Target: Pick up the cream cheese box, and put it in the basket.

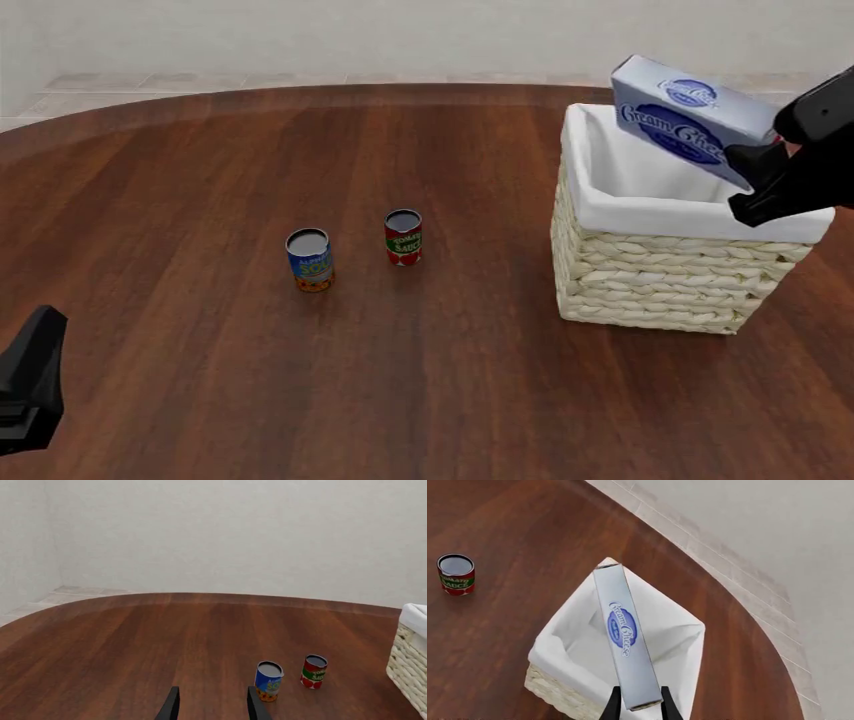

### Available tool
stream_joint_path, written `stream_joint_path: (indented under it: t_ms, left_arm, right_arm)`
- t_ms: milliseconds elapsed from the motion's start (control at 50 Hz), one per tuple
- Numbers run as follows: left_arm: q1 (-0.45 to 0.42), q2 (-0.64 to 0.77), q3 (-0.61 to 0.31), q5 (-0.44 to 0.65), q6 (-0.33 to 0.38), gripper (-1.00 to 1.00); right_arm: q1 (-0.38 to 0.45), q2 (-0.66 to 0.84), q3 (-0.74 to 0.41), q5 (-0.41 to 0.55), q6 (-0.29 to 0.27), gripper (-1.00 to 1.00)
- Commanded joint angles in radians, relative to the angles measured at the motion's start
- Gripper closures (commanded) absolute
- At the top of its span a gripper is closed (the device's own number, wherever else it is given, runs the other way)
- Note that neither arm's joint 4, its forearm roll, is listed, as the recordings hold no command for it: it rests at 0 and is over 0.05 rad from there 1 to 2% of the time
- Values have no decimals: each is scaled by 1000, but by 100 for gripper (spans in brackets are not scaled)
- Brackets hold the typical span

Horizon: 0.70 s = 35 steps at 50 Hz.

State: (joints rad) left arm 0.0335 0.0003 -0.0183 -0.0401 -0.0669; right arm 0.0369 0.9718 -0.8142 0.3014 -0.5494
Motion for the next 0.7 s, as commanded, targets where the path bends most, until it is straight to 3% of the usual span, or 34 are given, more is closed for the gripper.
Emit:
stream_joint_path:
  t_ms: [20, 700]
  left_arm:
    - [0, 0, 0, 0, 1, -100]
    - [-1, 0, 0, 1, 1, -100]
  right_arm:
    - [-8, 7, 7, -18, 22, 100]
    - [-25, 38, 22, -42, 27, 100]
